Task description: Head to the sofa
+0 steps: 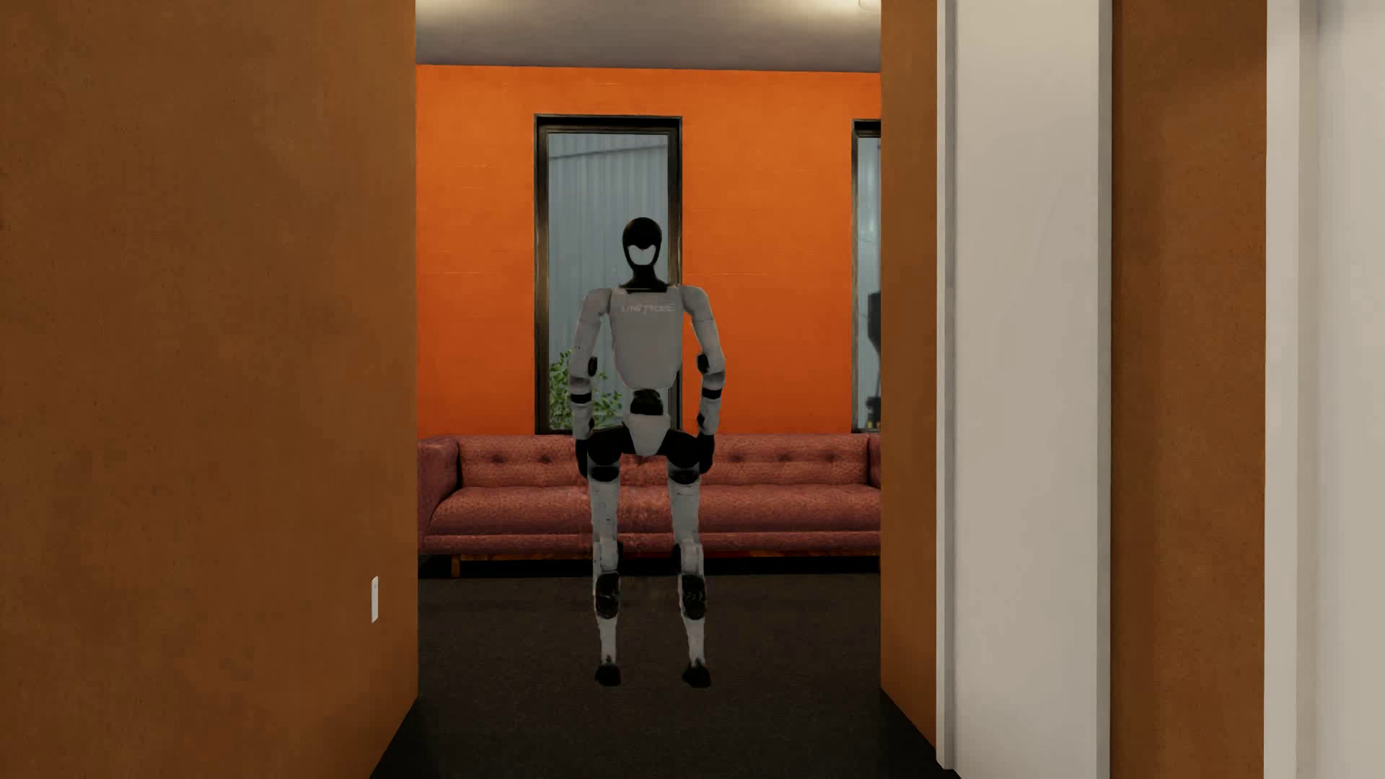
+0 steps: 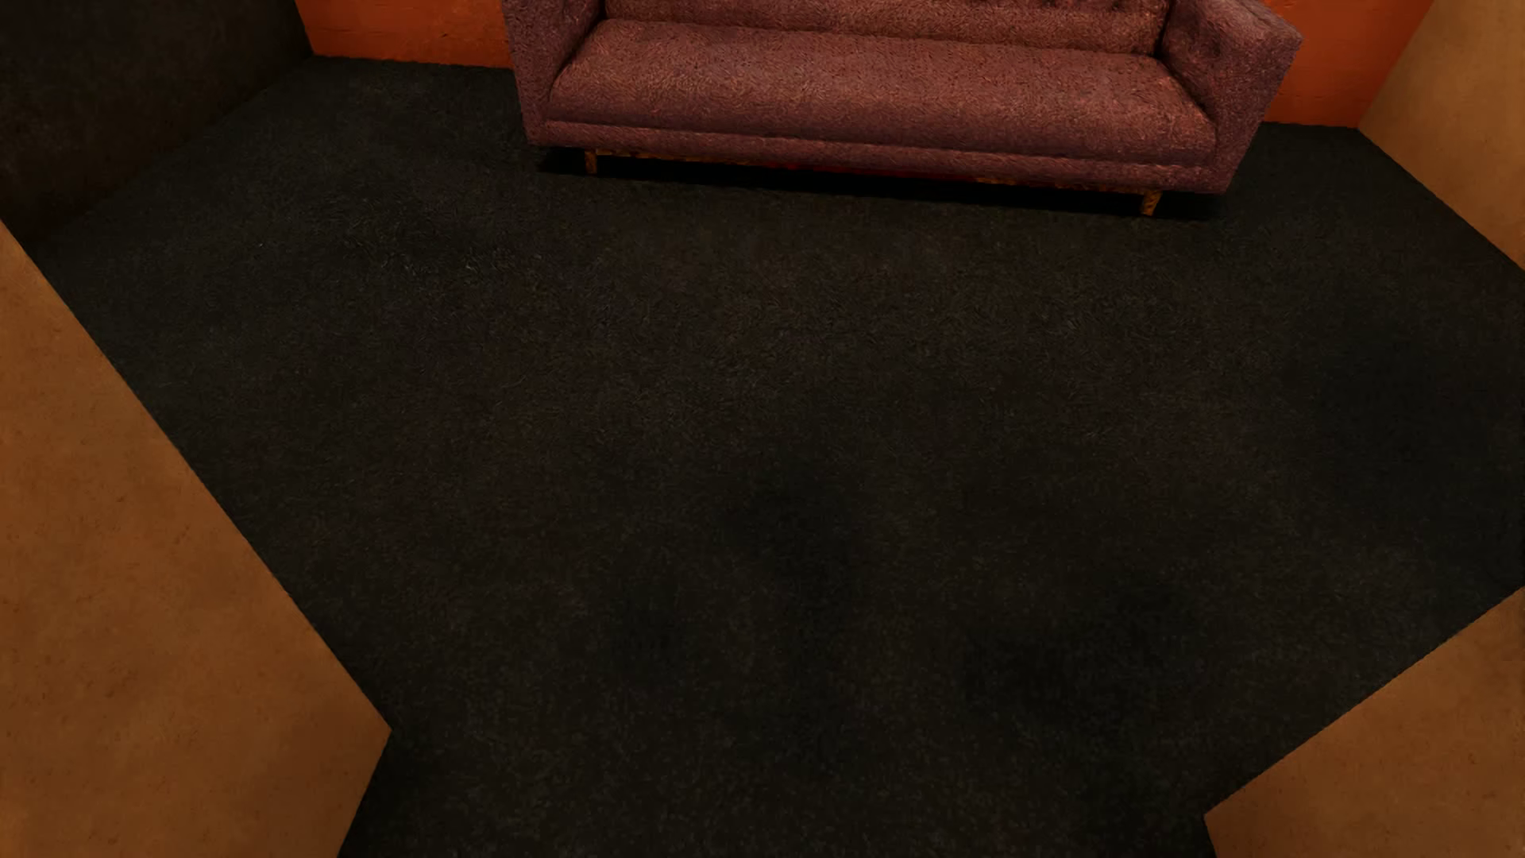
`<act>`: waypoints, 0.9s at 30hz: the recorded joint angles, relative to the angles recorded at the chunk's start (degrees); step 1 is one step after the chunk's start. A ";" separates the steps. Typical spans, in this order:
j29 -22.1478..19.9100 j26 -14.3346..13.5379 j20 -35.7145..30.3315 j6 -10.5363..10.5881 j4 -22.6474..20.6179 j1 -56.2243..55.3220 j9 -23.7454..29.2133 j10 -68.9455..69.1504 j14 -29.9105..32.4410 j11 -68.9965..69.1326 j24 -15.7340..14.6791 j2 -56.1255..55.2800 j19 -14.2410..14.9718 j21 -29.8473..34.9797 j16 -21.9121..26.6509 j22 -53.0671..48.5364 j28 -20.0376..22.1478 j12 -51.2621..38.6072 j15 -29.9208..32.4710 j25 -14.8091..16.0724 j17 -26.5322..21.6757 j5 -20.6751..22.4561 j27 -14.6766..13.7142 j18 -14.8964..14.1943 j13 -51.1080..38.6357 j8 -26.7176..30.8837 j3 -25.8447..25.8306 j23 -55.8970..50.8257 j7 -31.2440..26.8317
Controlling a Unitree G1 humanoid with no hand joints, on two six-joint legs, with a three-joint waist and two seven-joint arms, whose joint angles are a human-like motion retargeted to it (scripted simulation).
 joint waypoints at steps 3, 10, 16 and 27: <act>0.00 0.00 -0.12 0.07 0.03 -0.09 -0.11 0.15 -0.05 -0.02 0.00 -0.01 0.00 0.10 0.04 -0.11 0.00 -0.12 -0.03 0.00 -0.07 0.02 0.00 0.00 -0.14 0.00 -0.15 -0.10 0.00; 0.00 0.00 -0.23 0.04 -0.02 0.03 -0.09 0.09 -0.05 -0.03 0.00 0.11 0.00 0.10 0.11 -0.07 0.00 -0.37 -0.16 0.00 -0.10 -0.03 0.00 0.00 -0.36 0.00 -0.06 -0.23 0.00; 0.00 0.00 -0.40 -0.09 -0.12 -0.06 -0.05 0.06 -0.33 0.15 0.00 -0.13 0.00 0.19 0.19 -0.08 0.00 -0.41 -0.30 0.00 -0.22 -0.17 0.00 0.00 -0.40 0.00 -0.02 -0.24 0.00; 0.00 0.00 1.34 0.69 -1.45 -5.30 0.26 15.65 -10.06 14.61 0.00 0.00 0.00 -3.73 -0.89 -0.15 0.00 2.61 -15.27 0.00 -0.11 -0.44 0.00 0.00 4.07 0.00 1.67 0.71 0.00</act>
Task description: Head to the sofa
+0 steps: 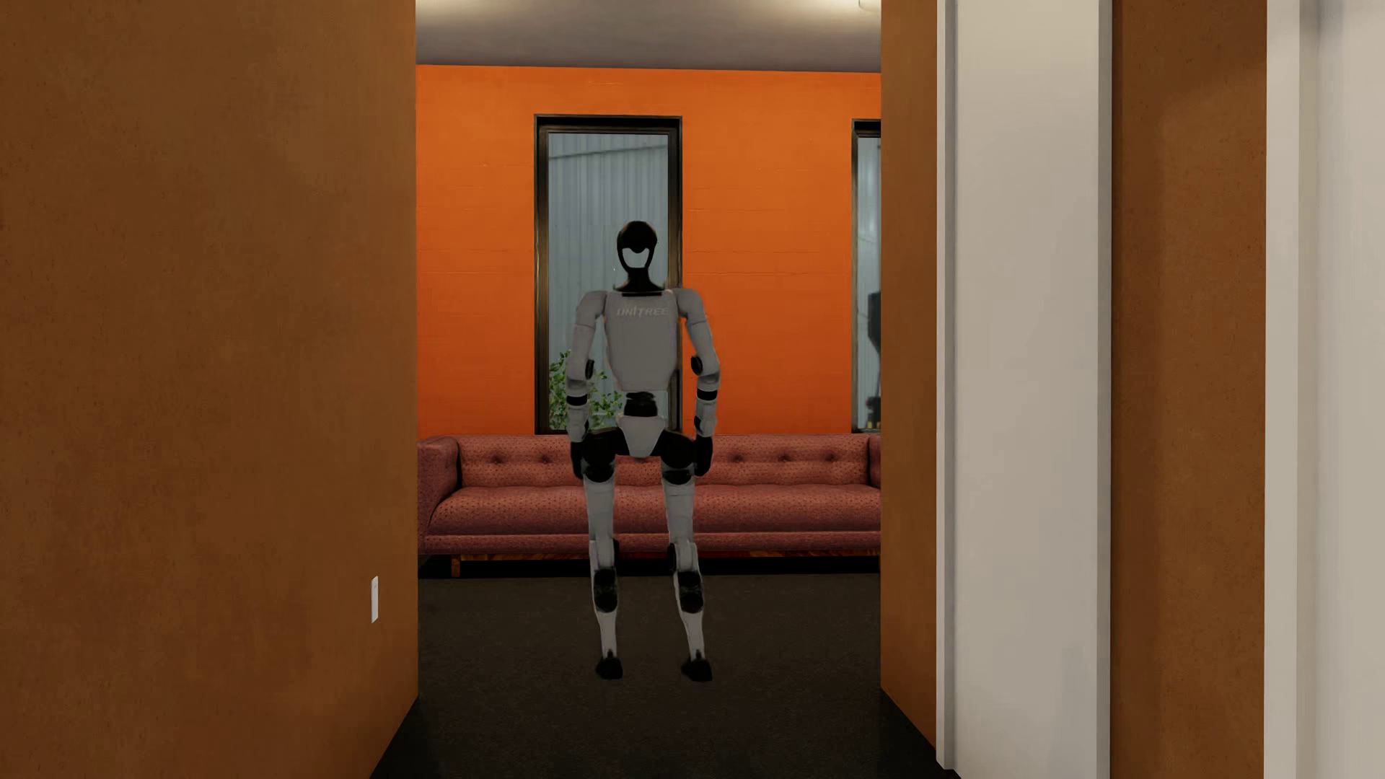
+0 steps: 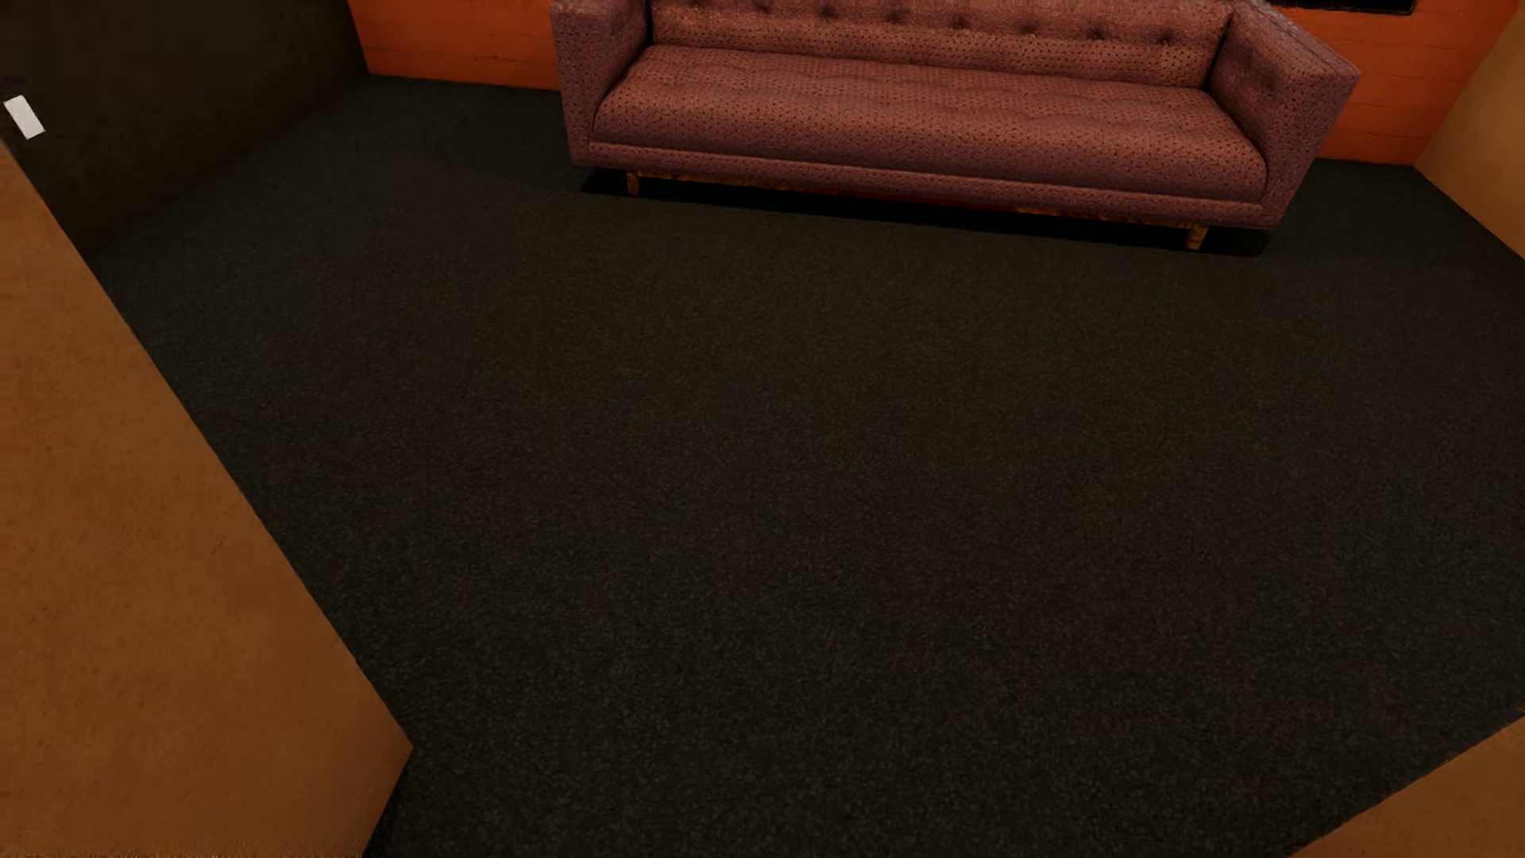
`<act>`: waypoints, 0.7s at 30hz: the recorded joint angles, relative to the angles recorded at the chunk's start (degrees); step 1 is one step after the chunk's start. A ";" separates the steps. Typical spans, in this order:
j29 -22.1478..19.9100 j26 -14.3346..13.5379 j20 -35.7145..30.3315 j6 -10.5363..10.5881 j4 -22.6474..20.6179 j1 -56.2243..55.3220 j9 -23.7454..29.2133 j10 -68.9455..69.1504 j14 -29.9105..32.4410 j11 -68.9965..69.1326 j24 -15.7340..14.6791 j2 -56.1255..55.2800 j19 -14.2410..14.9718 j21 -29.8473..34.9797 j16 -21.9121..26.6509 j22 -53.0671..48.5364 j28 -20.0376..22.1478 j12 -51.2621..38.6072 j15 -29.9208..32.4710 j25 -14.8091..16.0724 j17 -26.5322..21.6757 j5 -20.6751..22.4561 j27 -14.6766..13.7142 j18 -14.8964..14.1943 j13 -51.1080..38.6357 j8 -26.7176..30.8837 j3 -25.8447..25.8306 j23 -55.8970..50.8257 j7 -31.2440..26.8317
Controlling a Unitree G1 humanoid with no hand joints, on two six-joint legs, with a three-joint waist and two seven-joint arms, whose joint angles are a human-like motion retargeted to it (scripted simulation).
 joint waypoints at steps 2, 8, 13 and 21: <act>0.00 0.00 -0.29 -0.05 -0.20 0.51 -0.19 -0.08 -2.51 0.99 0.00 -0.06 0.00 -1.06 0.39 0.68 0.00 -0.16 -0.90 0.00 -0.49 -0.07 0.00 0.00 0.90 0.00 -0.81 -1.32 0.00; 0.00 0.00 1.13 -3.44 -3.24 1.92 2.58 -0.54 -7.64 36.26 0.00 -29.81 0.00 -2.60 1.32 -0.17 0.00 -3.47 3.52 0.00 1.13 -1.24 0.00 0.00 -1.11 0.00 -3.87 -1.07 0.00; 0.00 0.00 6.03 -1.70 -0.19 9.22 4.05 -4.96 -13.43 25.24 0.00 -46.78 0.00 -5.23 -0.87 -14.11 0.00 -8.36 10.83 0.00 1.00 -1.00 0.00 0.00 3.21 0.00 -10.36 1.80 0.00; 0.00 0.00 6.60 2.02 4.71 21.71 4.68 -3.51 -5.45 17.05 0.00 -49.68 0.00 -9.98 -3.18 -30.56 0.00 -15.11 28.80 0.00 -0.54 -2.51 0.00 0.00 3.09 0.00 -12.87 13.40 0.00</act>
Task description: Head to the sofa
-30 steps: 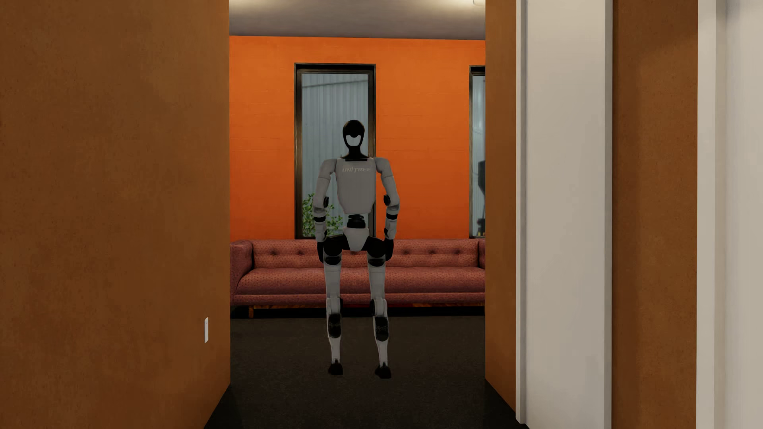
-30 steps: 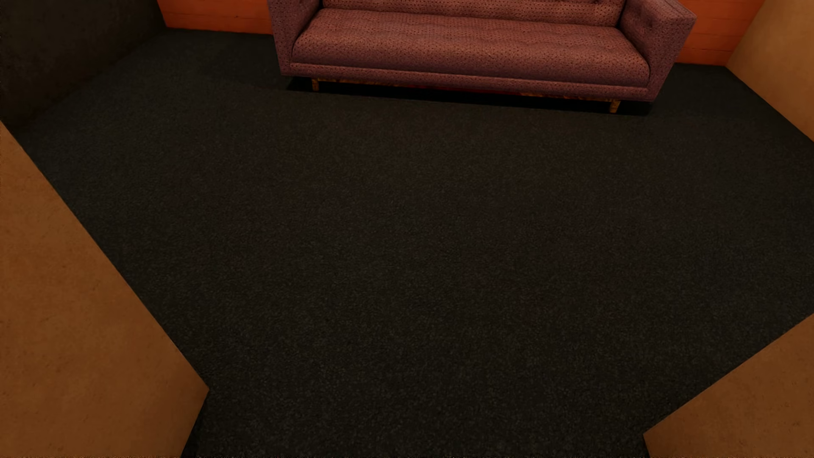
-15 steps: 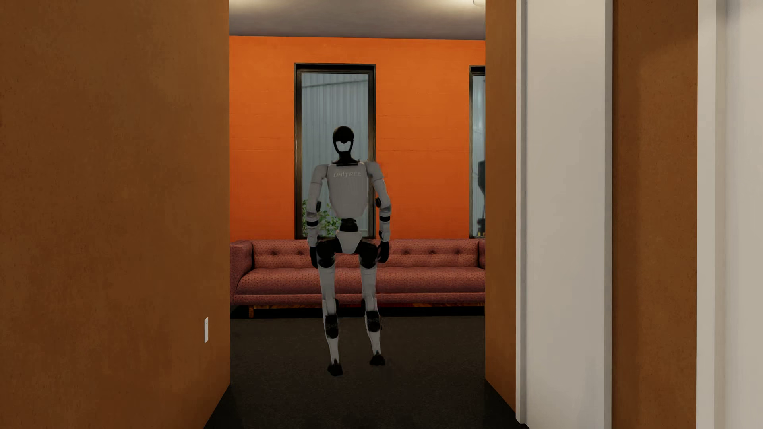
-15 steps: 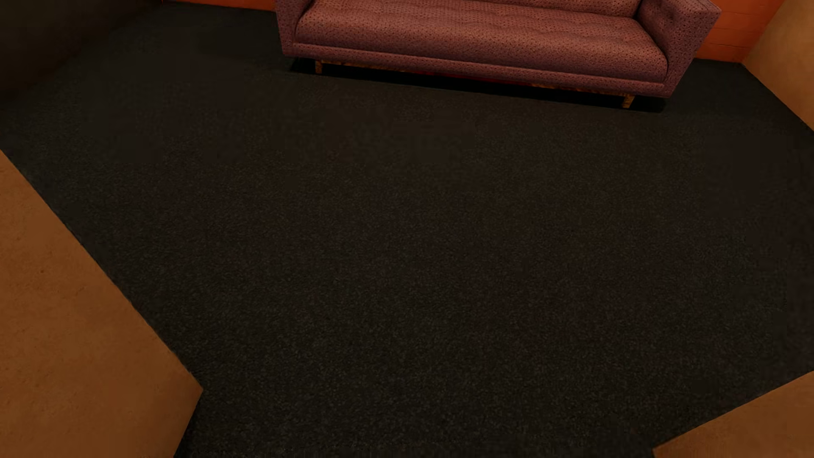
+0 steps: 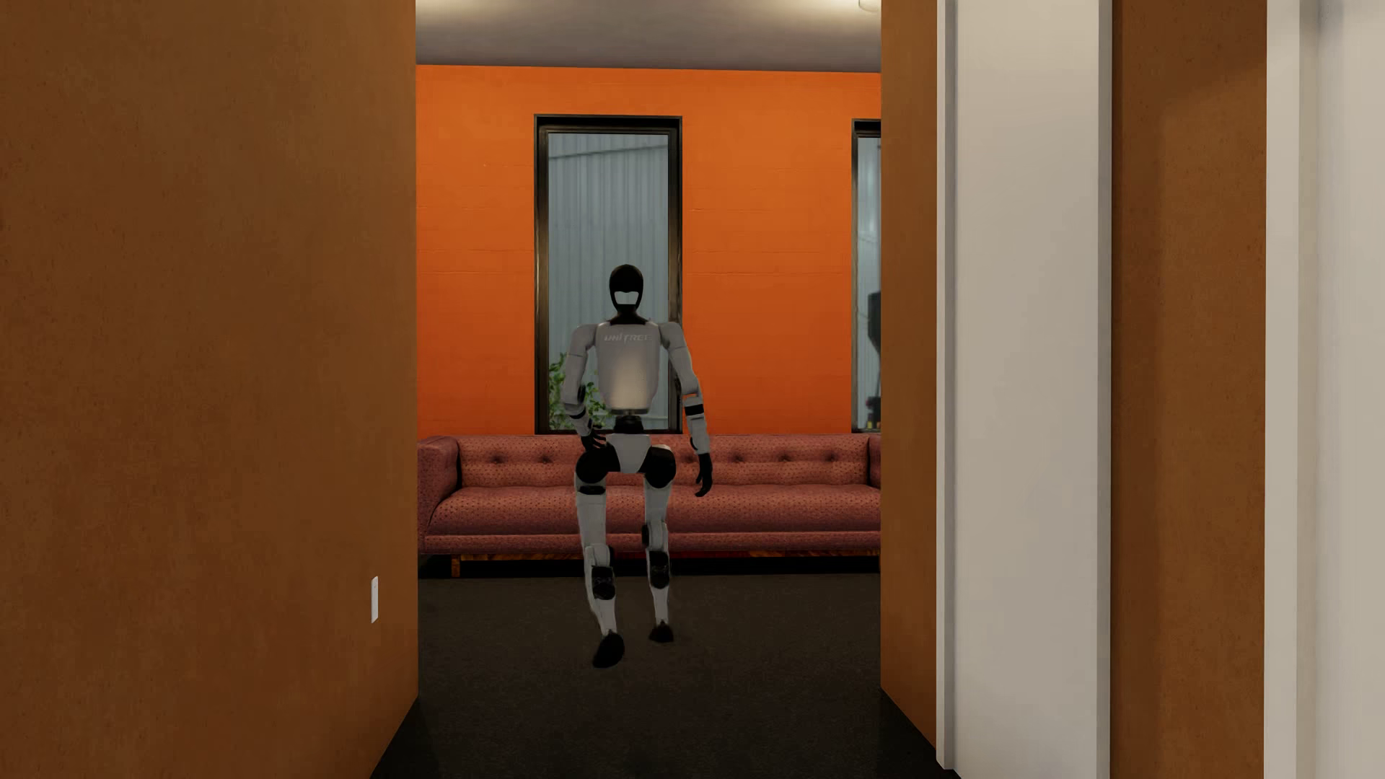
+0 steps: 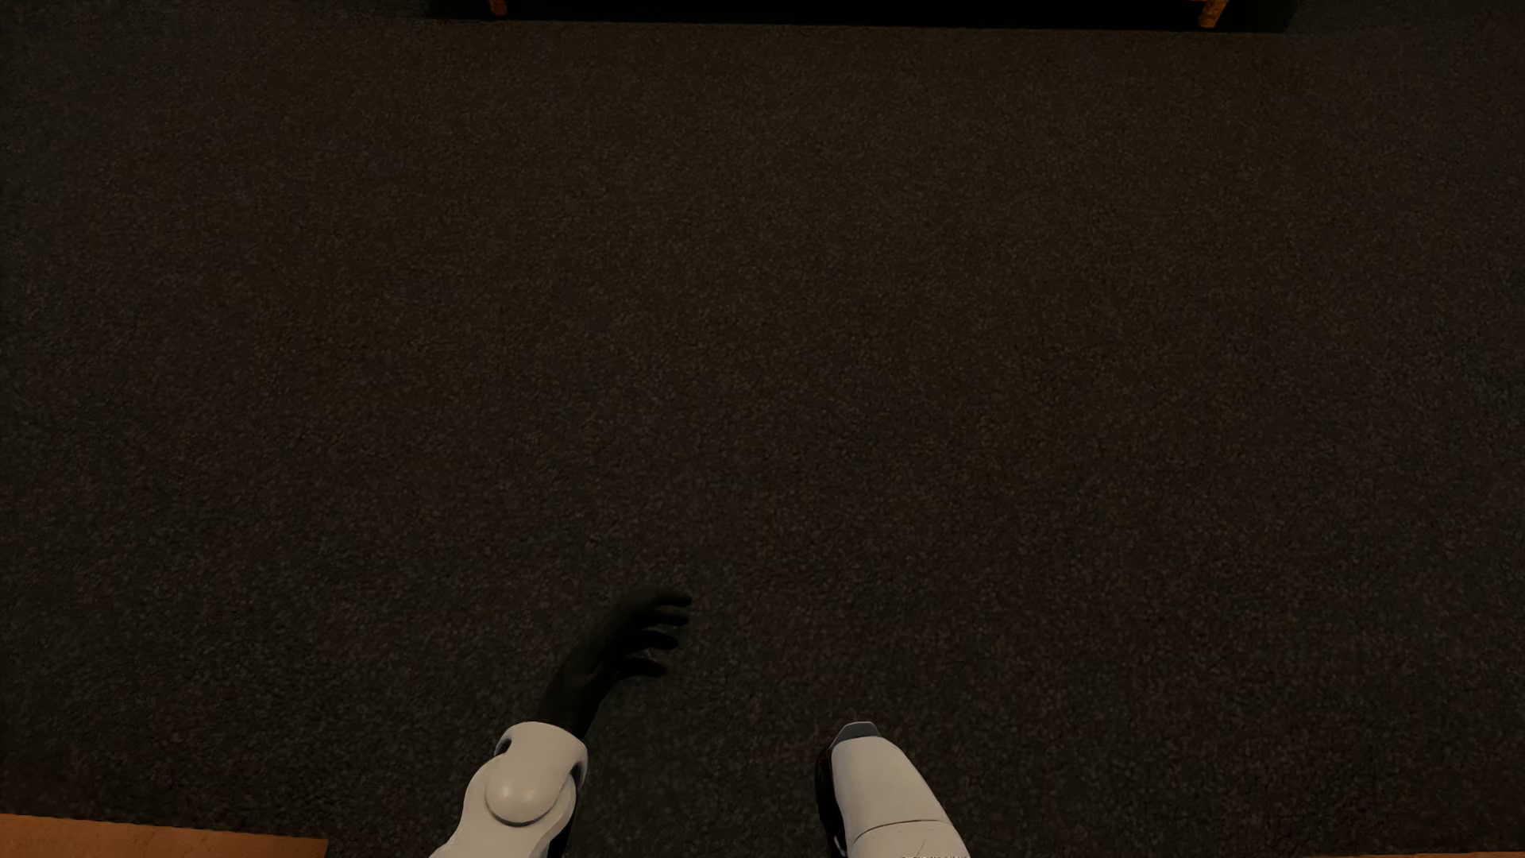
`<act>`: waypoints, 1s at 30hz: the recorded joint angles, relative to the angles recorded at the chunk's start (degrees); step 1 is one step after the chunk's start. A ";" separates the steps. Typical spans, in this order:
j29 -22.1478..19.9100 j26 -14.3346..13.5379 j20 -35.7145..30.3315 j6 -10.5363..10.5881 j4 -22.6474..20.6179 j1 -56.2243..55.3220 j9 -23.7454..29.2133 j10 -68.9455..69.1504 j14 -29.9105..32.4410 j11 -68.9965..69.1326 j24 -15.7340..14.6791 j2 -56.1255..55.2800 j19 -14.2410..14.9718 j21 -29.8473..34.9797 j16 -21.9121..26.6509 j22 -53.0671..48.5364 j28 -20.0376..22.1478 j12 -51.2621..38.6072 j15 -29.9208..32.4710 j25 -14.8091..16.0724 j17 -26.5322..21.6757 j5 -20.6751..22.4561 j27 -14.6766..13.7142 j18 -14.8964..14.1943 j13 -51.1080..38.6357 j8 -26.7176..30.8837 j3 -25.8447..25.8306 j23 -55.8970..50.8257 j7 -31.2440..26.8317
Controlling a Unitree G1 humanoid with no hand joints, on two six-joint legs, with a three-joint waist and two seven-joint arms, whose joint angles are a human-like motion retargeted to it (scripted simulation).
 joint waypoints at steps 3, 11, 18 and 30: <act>0.00 0.00 -6.79 0.81 -0.48 -14.58 1.24 30.32 38.26 2.44 0.00 8.11 0.00 3.55 3.13 7.06 0.00 0.57 -5.92 0.00 -0.91 4.67 0.00 0.00 -4.23 0.00 3.35 -2.31 0.00; 0.00 0.00 -7.04 -1.42 -2.02 -50.18 0.83 25.11 38.07 -11.19 0.00 45.93 0.00 0.68 5.99 27.62 0.00 14.89 -19.40 0.00 -0.90 7.00 0.00 0.00 -9.20 0.00 14.56 -33.15 0.00; 0.00 0.00 4.63 -1.01 -0.60 -50.63 -3.38 3.60 20.08 -8.24 0.00 67.08 0.00 -1.46 2.68 37.32 0.00 26.75 -12.01 0.00 -0.24 3.06 0.00 0.00 -8.41 0.00 23.91 -40.66 0.00; 0.00 0.00 2.00 -5.04 -6.55 -15.57 -0.52 9.58 20.55 -5.44 0.00 18.37 0.00 0.94 4.05 15.19 0.00 7.92 -5.03 0.00 0.56 -1.34 0.00 0.00 3.65 0.00 7.63 -4.14 0.00</act>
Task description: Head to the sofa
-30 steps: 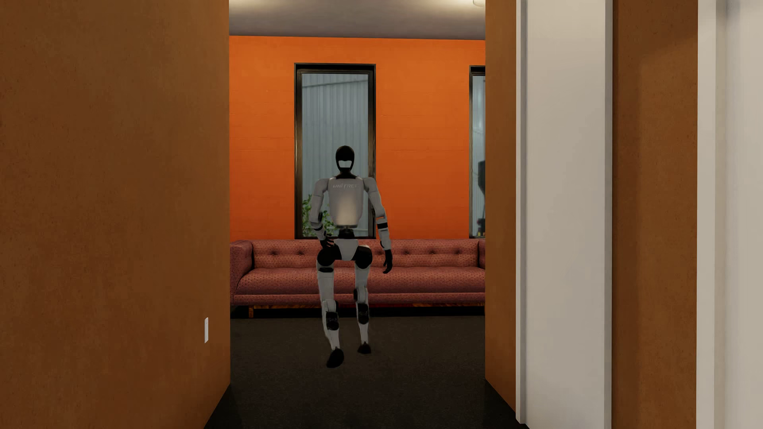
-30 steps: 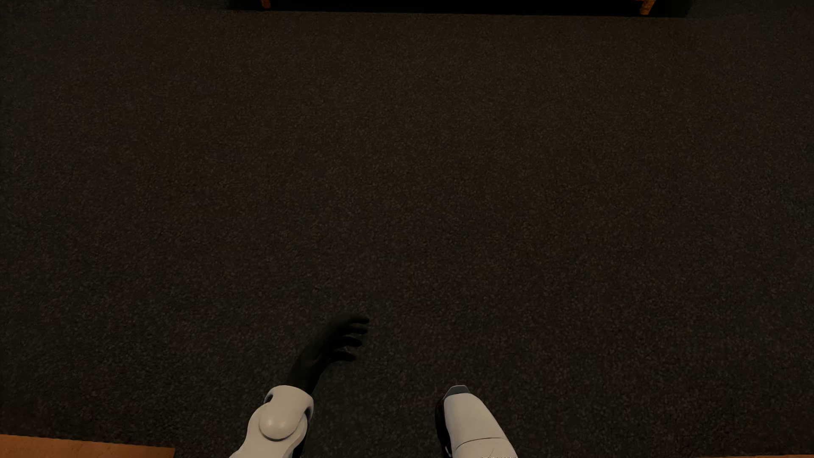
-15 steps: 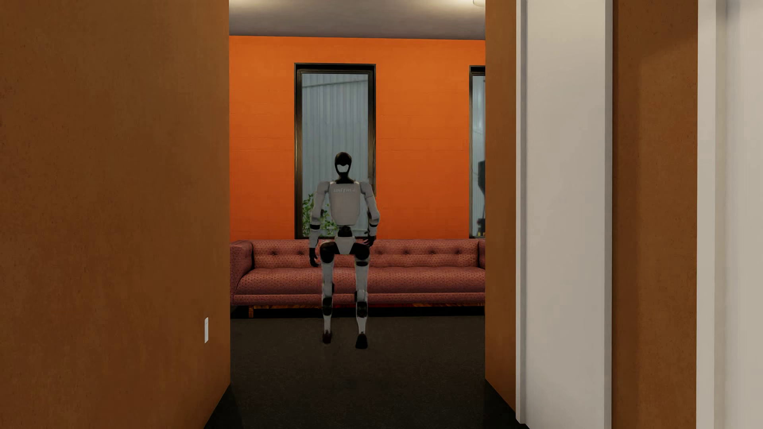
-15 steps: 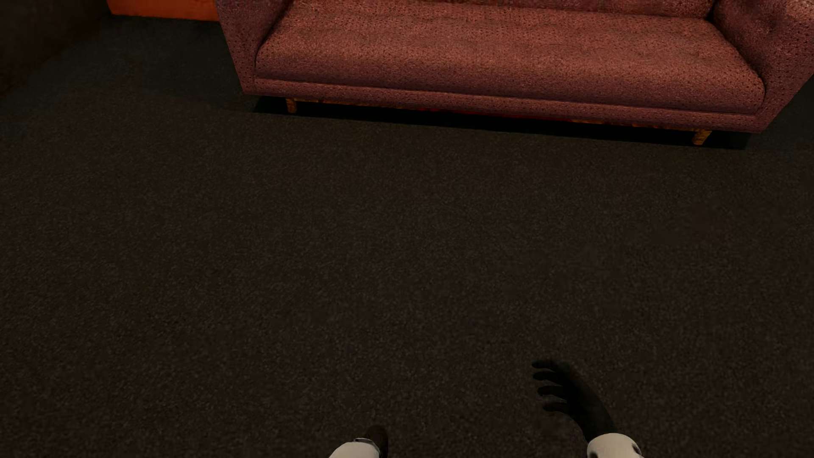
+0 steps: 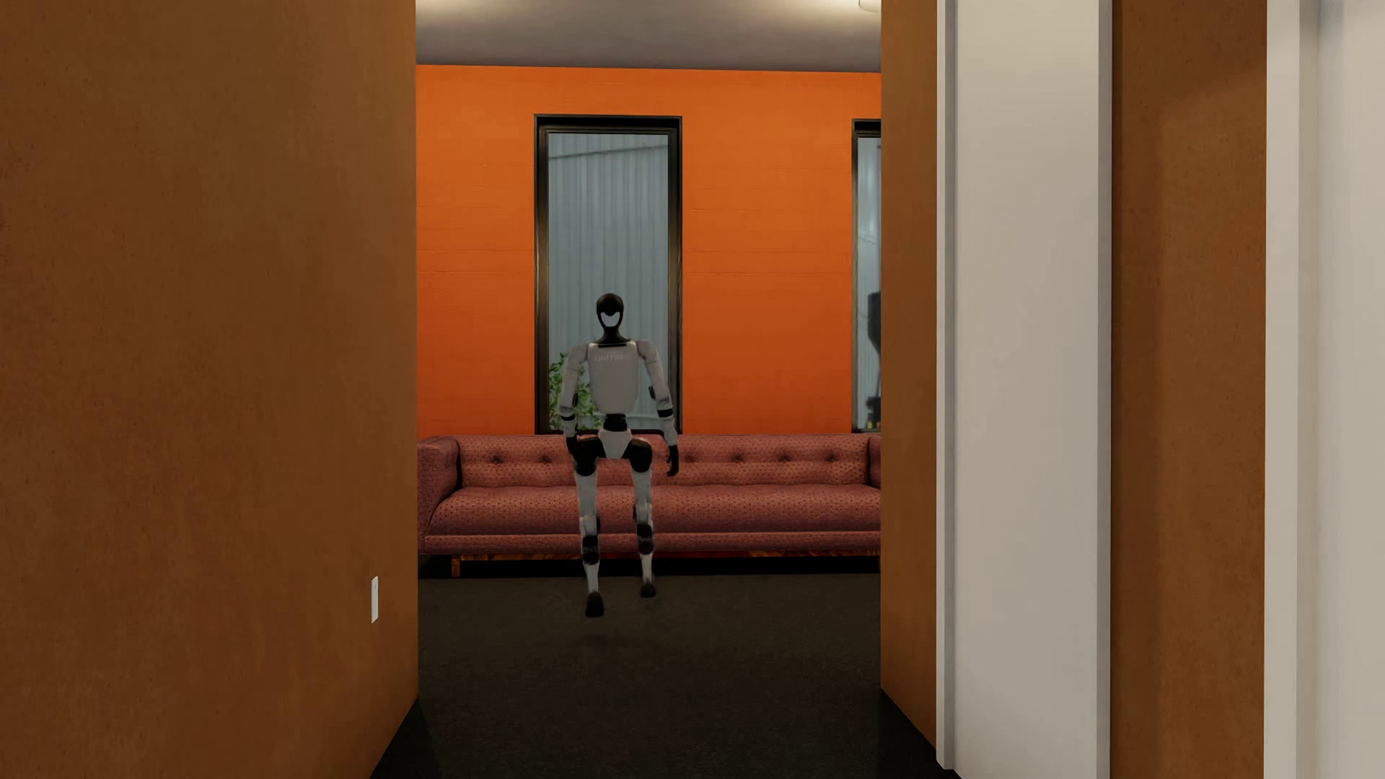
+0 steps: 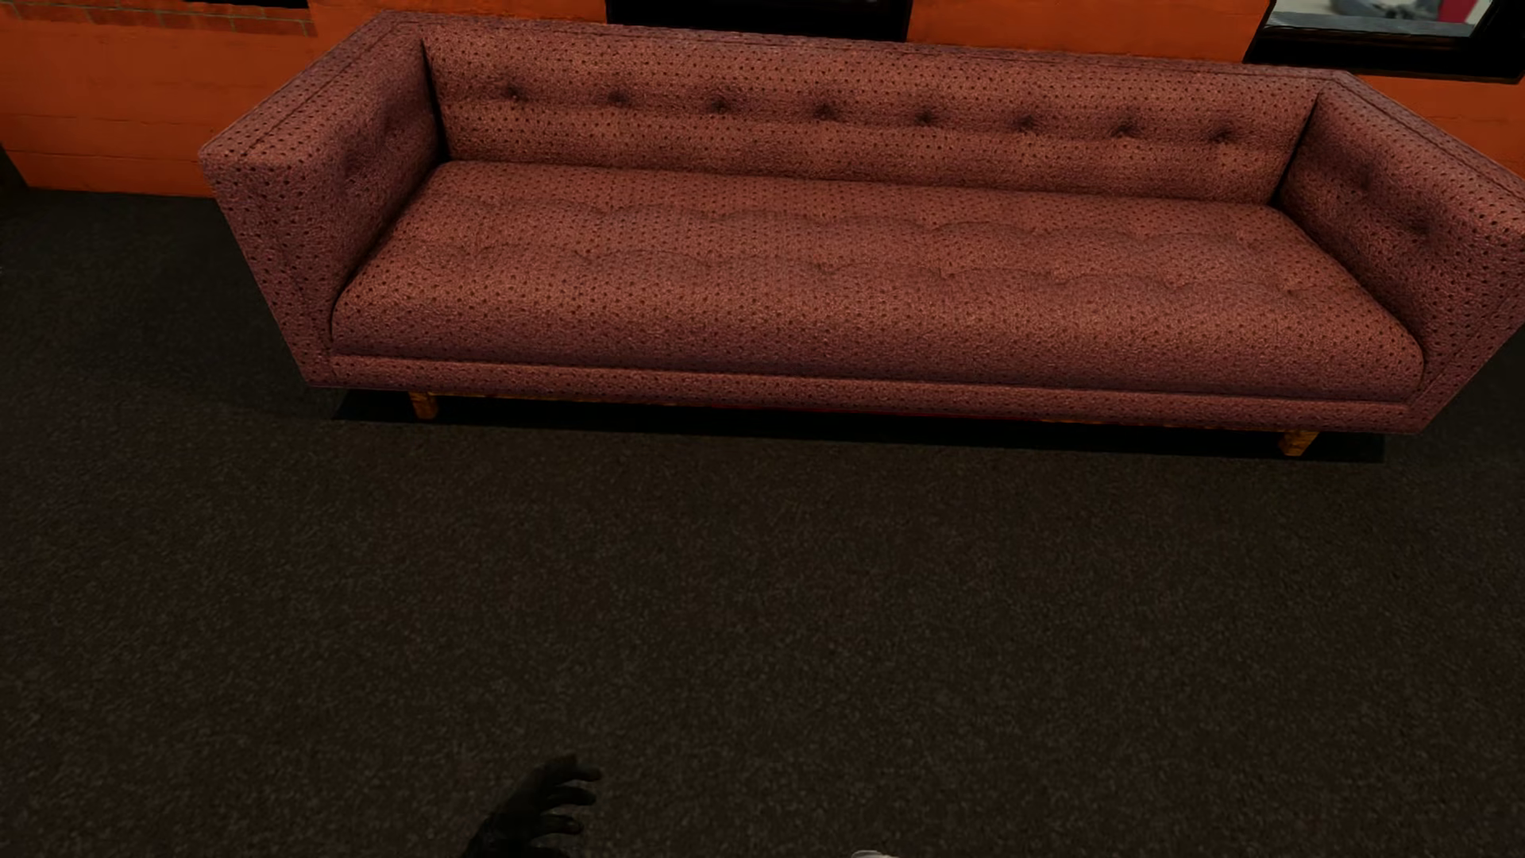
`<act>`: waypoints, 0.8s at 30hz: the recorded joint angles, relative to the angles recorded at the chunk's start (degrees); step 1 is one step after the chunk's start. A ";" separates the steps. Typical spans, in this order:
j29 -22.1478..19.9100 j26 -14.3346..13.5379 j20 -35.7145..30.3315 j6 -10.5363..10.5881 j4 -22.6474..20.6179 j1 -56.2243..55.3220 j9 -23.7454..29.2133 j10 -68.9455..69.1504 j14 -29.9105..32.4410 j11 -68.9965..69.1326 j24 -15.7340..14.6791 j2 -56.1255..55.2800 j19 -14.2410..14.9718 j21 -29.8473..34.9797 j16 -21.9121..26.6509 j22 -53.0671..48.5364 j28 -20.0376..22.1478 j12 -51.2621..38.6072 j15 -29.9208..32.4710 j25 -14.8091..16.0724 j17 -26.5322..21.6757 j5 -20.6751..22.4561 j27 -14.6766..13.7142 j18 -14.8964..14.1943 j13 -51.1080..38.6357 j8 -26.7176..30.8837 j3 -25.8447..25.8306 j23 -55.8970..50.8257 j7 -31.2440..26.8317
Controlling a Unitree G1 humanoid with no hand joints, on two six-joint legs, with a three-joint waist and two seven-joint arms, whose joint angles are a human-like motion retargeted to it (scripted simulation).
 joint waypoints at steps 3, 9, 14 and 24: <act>0.00 0.00 0.78 -0.56 1.15 9.46 -0.96 -1.01 -6.86 -25.07 0.00 -0.42 0.00 -4.43 0.13 -7.70 0.00 -3.53 -2.12 0.00 -0.40 -1.15 0.00 0.00 0.26 0.00 -3.24 4.20 0.00; 0.00 0.00 -4.60 2.26 8.81 16.78 -6.06 11.67 5.90 4.53 0.00 -7.76 0.00 -6.23 -1.26 -2.10 0.00 0.26 11.11 0.00 -0.60 0.20 0.00 0.00 -1.75 0.00 -4.76 0.53 0.00; 0.00 0.00 -13.54 3.86 8.38 -5.35 -3.21 31.59 4.02 2.29 0.00 3.28 0.00 -5.72 -0.23 14.09 0.00 1.34 3.52 0.00 -0.93 3.07 0.00 0.00 -11.20 0.00 -6.72 -18.12 0.00; 0.00 0.00 -6.54 4.38 3.42 -13.20 -3.48 -9.47 -0.79 -9.20 0.00 18.25 0.00 -0.77 -0.07 15.37 0.00 7.44 1.70 0.00 -1.63 6.14 0.00 0.00 -12.98 0.00 2.92 -31.45 0.00</act>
